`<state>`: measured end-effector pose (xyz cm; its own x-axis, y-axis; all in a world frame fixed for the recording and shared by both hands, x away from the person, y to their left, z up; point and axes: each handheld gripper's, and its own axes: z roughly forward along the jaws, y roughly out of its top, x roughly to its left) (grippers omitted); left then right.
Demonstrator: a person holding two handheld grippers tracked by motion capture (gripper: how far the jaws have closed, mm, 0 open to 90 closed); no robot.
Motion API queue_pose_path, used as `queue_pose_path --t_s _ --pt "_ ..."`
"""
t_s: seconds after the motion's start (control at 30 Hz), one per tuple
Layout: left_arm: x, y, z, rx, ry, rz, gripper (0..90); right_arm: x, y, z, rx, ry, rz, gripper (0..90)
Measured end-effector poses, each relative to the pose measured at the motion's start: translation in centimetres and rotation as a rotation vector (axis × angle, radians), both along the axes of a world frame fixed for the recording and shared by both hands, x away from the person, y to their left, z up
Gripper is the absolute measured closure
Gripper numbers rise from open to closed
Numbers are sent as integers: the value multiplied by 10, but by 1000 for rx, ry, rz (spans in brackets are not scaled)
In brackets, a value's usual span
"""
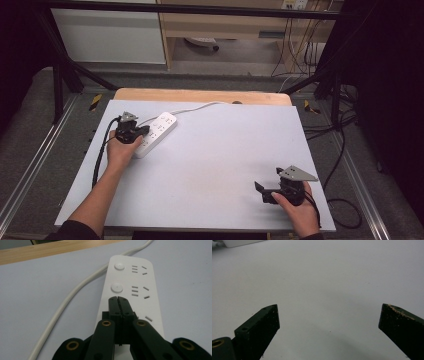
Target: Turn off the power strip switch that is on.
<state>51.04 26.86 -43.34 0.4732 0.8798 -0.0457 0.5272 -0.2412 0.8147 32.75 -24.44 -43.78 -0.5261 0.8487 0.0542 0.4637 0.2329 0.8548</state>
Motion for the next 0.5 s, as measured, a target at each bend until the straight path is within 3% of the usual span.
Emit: queue_pose_path --t_s 0.13,0.5 --pt "0 3 -1 -14 1 7 900 0 0 0 0 2 0 40" --pt "0 3 -1 10 -3 1 900 0 0 -1 -3 6 -3 40"
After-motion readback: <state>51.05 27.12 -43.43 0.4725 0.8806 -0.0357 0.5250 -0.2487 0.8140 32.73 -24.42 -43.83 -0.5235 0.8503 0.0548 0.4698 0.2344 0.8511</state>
